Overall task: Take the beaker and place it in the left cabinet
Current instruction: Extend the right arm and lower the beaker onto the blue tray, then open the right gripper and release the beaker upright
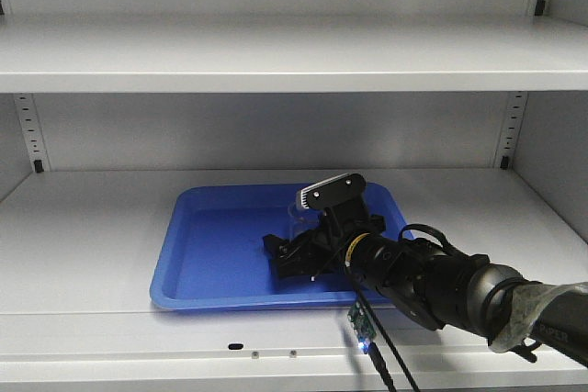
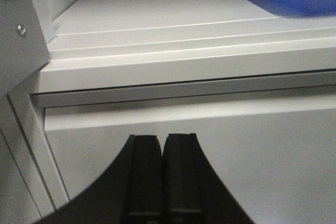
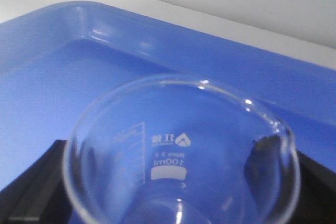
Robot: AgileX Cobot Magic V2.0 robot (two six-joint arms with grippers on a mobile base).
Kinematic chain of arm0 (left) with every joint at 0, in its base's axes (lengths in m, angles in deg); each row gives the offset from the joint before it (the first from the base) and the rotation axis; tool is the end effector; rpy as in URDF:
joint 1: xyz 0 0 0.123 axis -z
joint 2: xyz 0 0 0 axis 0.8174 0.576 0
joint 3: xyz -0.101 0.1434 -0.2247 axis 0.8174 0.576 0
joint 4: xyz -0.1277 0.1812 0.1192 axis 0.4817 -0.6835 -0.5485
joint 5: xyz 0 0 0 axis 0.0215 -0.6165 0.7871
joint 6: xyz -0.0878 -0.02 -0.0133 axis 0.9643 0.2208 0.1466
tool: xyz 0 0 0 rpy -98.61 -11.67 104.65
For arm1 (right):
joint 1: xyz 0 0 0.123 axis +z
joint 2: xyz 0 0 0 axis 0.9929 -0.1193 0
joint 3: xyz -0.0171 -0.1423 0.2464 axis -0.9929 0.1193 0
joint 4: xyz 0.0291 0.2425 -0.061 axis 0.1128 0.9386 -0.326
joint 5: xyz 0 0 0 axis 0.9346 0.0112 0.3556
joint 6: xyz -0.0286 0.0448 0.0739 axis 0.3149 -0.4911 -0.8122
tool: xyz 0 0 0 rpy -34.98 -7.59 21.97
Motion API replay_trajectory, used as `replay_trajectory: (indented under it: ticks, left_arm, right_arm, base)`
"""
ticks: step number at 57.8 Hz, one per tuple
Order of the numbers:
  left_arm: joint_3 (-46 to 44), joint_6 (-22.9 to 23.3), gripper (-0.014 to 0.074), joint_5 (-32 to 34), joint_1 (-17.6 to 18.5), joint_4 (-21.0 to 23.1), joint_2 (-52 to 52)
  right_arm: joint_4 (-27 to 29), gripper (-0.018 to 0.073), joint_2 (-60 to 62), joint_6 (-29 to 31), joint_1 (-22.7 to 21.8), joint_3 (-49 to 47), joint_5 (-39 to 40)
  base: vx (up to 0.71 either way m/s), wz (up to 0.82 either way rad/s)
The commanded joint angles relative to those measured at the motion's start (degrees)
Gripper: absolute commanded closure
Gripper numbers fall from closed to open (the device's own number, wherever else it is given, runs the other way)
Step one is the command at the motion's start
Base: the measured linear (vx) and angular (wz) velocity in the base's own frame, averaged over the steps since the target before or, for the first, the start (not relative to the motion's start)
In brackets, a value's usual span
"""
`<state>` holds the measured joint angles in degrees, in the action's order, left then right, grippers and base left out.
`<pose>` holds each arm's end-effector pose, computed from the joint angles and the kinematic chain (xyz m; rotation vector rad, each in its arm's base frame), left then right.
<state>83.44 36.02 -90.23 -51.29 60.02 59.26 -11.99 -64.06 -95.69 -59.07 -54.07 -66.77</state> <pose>0.0556 0.0005 0.1834 0.0140 1.7358 -0.0161 0.4286 0.2050 0.2302 -0.5354 1.8109 0.3781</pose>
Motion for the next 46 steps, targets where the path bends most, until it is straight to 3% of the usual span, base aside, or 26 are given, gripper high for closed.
replay_trajectory:
  ticks: [1,14,46]
  left_arm:
    - [-0.54,0.2,0.0593,4.48,0.04,0.26,-1.01]
    - [-0.54,0.2,0.0593,4.48,0.04,0.26,-1.01]
    - [-0.54,0.2,0.0593,4.48,0.04,0.26,-1.01]
  right_arm:
    - [0.53,-0.0142,3.92,-2.9,-0.05,-2.1,3.94]
    - [-2.22,-0.0104,8.16,-5.26,-0.05,2.39,8.2]
    - [-2.67,-0.0078,27.34,-4.09,-0.05,19.71,5.63]
  base:
    - [0.0,0.0]
    - [0.0,0.0]
    - [0.0,0.0]
